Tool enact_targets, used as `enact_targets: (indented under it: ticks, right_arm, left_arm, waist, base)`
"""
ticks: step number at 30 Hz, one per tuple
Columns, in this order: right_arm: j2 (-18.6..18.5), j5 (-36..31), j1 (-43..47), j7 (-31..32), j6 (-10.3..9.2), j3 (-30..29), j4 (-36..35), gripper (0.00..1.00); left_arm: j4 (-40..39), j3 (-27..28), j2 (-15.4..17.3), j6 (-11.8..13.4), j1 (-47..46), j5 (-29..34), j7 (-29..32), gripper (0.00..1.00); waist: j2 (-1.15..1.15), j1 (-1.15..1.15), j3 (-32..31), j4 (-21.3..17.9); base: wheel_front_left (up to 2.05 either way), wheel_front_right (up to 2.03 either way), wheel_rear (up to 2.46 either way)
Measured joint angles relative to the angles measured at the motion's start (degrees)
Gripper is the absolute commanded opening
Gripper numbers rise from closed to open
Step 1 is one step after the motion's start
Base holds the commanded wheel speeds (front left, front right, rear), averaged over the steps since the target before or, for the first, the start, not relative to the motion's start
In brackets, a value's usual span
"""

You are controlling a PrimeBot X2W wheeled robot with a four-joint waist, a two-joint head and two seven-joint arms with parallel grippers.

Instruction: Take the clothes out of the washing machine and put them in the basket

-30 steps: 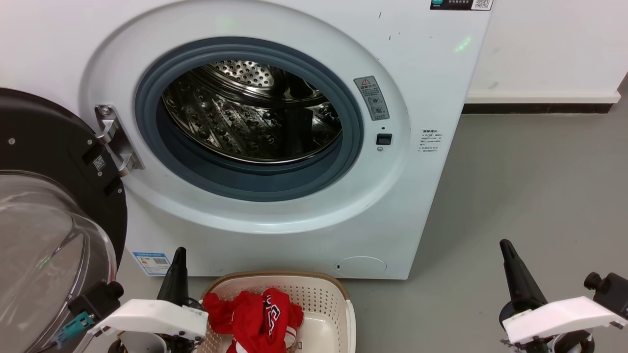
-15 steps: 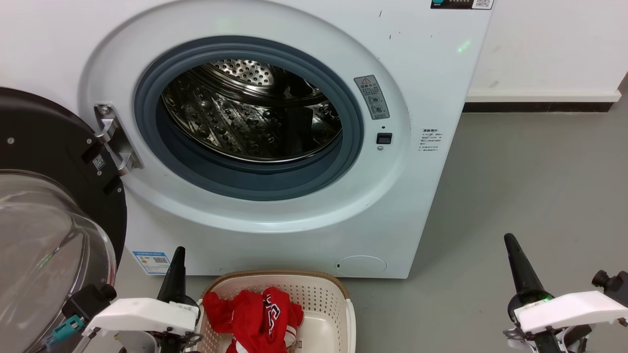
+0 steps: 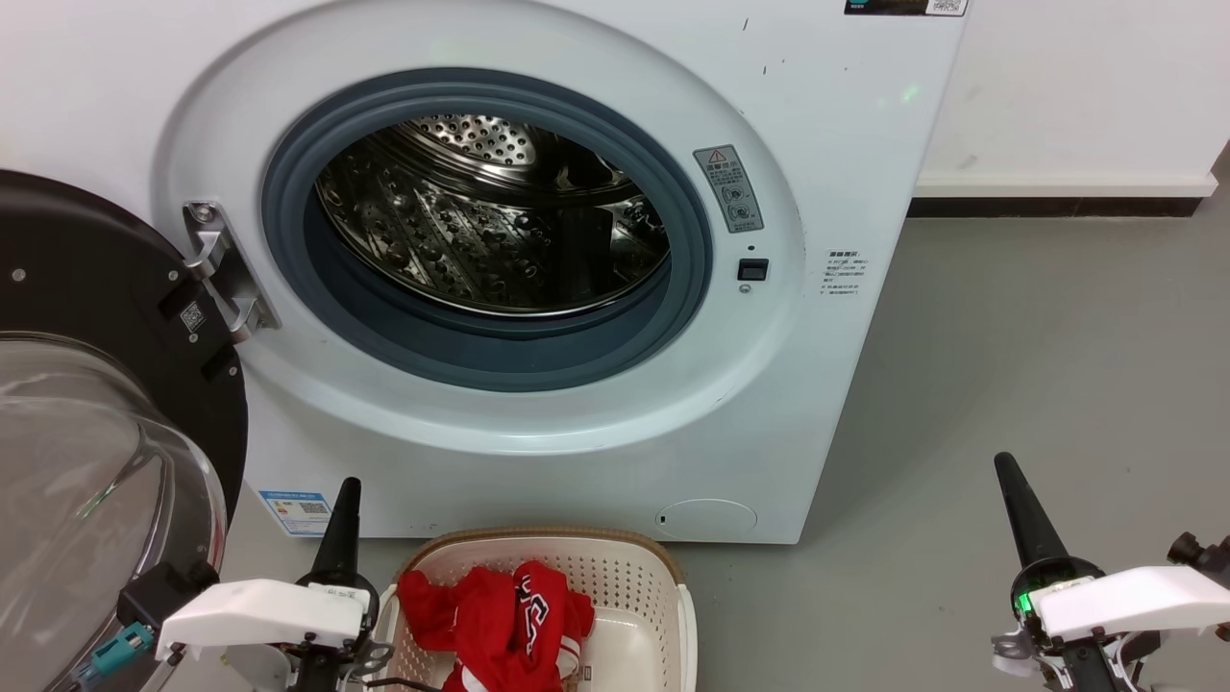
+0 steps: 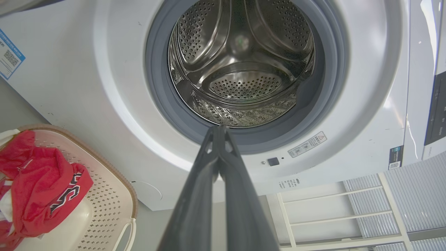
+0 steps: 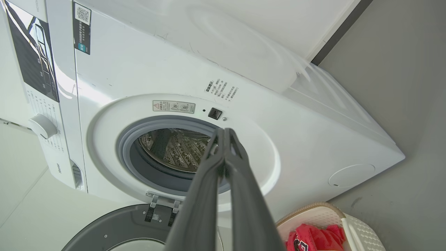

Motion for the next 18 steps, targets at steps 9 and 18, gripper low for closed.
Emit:
enact_targets:
  ticks: [9,18]
  right_arm:
    - [0.0,5.3,-0.6,0.9,0.0,-0.5,0.8,0.0]
    - [0.0,10.0,-1.2,1.5,0.0,-1.0,1.6,0.0]
  left_arm:
    - [0.3,0.8,-0.2,-0.6,-0.3,-4.9,1.1,0.0]
    - [0.6,1.5,-0.3,-1.2,-0.9,-9.7,2.3,0.0]
  waist:
    - [0.0,0.0,0.1,0.0]
    - [0.0,0.0,0.3,0.0]
  base:
    - [0.0,0.0,0.0]
    - [0.0,0.0,0.0]
